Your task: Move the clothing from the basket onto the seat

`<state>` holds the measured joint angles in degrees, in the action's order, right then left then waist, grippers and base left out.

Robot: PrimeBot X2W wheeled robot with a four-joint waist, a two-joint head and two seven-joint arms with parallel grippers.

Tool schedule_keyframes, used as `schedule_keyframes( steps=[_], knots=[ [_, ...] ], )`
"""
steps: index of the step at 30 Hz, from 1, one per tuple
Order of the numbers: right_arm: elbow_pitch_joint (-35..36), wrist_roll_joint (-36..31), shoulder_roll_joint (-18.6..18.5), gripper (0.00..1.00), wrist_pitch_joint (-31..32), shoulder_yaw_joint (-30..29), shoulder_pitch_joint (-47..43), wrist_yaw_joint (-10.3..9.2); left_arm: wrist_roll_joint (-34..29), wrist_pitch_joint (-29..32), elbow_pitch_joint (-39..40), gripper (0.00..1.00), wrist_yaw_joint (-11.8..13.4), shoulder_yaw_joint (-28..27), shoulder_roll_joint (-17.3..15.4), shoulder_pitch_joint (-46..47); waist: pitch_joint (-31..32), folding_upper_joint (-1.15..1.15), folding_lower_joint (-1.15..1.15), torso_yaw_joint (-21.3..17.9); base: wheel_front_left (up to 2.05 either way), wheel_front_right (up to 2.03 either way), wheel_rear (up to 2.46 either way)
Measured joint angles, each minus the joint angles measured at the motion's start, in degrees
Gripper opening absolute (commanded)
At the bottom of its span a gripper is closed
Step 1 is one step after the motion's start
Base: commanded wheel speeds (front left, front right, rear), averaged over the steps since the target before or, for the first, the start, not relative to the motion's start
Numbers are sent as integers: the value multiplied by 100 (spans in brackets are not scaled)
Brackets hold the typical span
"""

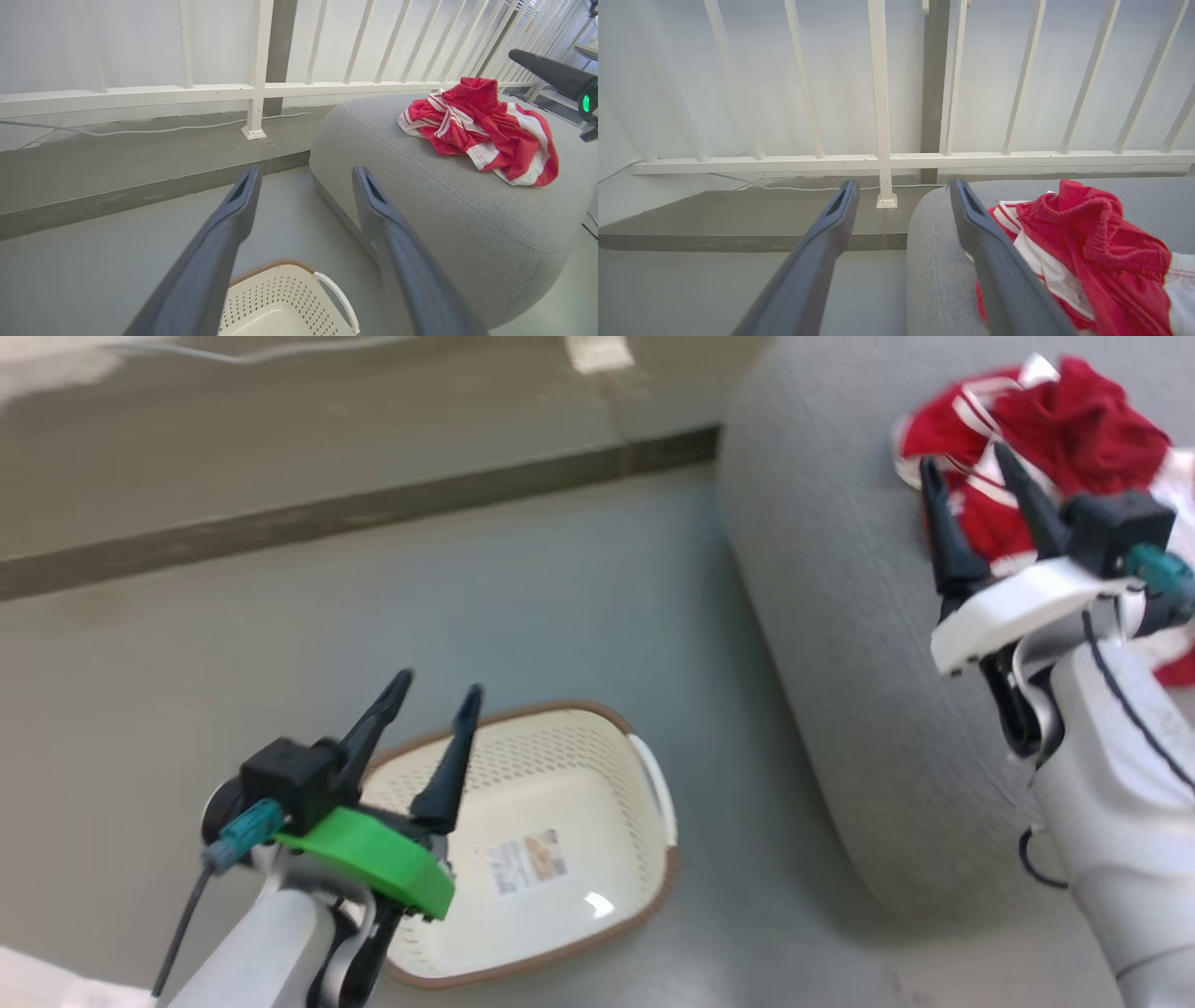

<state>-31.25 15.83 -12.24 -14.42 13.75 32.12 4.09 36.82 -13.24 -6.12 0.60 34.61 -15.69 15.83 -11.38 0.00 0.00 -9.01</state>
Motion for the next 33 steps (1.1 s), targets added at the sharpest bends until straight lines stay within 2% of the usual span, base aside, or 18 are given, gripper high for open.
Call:
schedule_keyframes(
  steps=[10, 15, 24, 33],
  knots=[
    [413, -8, 453, 100, 0, -15, -998, -176, 101, -98, -255, 100, 444, -786, -176, -572, 558, 0, 0, 774, 0, 0, 0],
    [673, -14, 662, 100, 0, 105, -1382, -279, 125, -101, -244, 100, 509, -1255, -240, -927, 825, 0, 0, 987, 0, 0, 0],
    [1012, -34, 691, 100, 0, 88, -2085, -509, -11, -101, 16, 100, 600, -1944, -178, -1421, 1080, 0, 0, 1044, 0, 0, 0],
    [1350, -78, 735, 100, 0, 27, -2525, -679, -272, -101, 246, 100, 609, -2198, -101, -1858, 1077, 0, 0, 952, 0, 0, 0]
  ],
)
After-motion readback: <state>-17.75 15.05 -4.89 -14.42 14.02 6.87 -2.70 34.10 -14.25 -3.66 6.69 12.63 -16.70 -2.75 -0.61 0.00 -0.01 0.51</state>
